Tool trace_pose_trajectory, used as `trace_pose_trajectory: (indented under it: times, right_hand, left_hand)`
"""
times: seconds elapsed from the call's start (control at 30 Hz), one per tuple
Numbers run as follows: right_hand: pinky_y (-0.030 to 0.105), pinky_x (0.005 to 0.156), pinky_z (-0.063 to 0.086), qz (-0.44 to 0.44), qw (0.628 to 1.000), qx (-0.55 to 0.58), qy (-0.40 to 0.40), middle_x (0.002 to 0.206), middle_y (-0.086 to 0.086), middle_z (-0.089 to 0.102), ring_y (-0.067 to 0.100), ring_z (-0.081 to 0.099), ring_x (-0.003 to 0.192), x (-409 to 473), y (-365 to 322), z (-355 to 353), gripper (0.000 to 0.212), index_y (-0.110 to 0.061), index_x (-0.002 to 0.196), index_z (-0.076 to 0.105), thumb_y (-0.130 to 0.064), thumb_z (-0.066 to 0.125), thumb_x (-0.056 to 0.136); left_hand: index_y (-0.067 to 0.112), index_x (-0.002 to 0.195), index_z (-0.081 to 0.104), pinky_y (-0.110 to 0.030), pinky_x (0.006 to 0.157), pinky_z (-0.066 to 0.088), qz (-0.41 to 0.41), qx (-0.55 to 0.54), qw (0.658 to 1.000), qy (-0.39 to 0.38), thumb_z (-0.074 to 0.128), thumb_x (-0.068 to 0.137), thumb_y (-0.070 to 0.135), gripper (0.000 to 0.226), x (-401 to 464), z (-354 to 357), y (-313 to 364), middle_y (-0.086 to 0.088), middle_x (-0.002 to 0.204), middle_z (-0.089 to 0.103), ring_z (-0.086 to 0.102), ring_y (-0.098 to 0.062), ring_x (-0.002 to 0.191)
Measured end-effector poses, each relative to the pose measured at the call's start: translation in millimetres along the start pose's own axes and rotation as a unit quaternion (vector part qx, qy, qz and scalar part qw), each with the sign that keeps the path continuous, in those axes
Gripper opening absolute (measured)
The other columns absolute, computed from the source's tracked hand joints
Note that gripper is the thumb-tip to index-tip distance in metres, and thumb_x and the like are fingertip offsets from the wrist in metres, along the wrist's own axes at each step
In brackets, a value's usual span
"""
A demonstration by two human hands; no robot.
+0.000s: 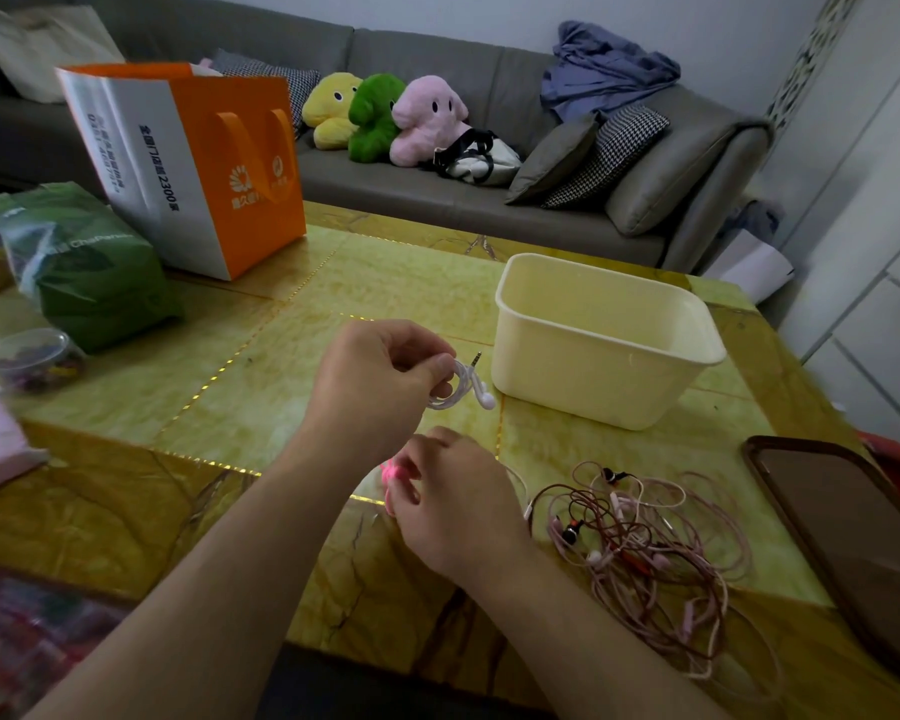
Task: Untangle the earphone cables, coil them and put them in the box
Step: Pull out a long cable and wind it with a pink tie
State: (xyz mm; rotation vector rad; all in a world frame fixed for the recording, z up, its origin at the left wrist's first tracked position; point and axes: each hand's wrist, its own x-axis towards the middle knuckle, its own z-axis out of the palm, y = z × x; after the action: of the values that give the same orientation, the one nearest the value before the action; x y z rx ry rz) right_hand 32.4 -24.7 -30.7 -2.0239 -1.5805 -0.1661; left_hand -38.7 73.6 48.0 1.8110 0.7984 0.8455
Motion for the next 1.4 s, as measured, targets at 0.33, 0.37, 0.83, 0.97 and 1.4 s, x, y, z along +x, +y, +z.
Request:
trace_pose_trajectory:
  times: [0.33,0.37,0.83,0.97,1.4]
  right_hand:
    - [0.035,0.054,0.041,-0.077,0.992,-0.045,-0.088,0.080,0.008,0.056,0.026,0.051,0.067,-8,-10,-3,0.019,-0.010,0.085,0.067,-0.021,0.060,0.099]
    - [0.037,0.057,0.044,-0.072,0.991,-0.037,-0.103,0.084,0.008,0.058,0.027,0.052,0.070,-8,-9,-5,0.022,-0.010,0.092,0.069,-0.023,0.056,0.103]
    - [0.012,0.075,0.048,0.107,0.974,0.175,-0.098,0.087,-0.017,0.070,-0.001,0.063,0.085,-17,-2,-10,0.016,-0.022,0.094,0.071,-0.017,0.060,0.104]
    - [0.010,0.082,0.052,0.154,0.956,0.230,-0.094,0.094,-0.017,0.073,-0.006,0.064,0.098,-15,3,-13,0.016,-0.023,0.101,0.078,-0.015,0.064,0.103]
    - [0.034,0.084,0.057,0.144,0.977,0.082,-0.133,0.109,-0.005,0.066,0.013,0.061,0.097,-9,-7,-4,0.016,-0.027,0.111,0.074,-0.029,0.073,0.096]
  left_hand:
    - [0.015,0.088,0.080,-0.023,0.069,0.061,0.002,-0.010,1.000,-0.001,0.074,0.094,0.004,0.014,0,0,0,0.001,0.072,0.078,0.077,-0.012,0.070]
    - [0.015,0.088,0.080,-0.023,0.070,0.061,0.002,-0.010,1.000,-0.002,0.074,0.094,0.004,0.013,0,0,0,0.001,0.072,0.078,0.077,-0.013,0.070]
    - [0.016,0.089,0.080,-0.026,0.071,0.060,0.001,-0.005,1.000,-0.008,0.075,0.094,0.006,0.012,-2,1,1,0.002,0.072,0.078,0.077,-0.012,0.070]
    - [0.016,0.089,0.080,-0.024,0.069,0.059,0.003,-0.002,1.000,-0.010,0.075,0.094,0.006,0.012,-1,2,1,0.003,0.073,0.079,0.077,-0.010,0.070]
    - [0.015,0.090,0.080,-0.031,0.075,0.064,-0.002,-0.002,1.000,-0.006,0.075,0.094,0.005,0.012,-3,2,2,0.001,0.073,0.079,0.077,-0.012,0.070]
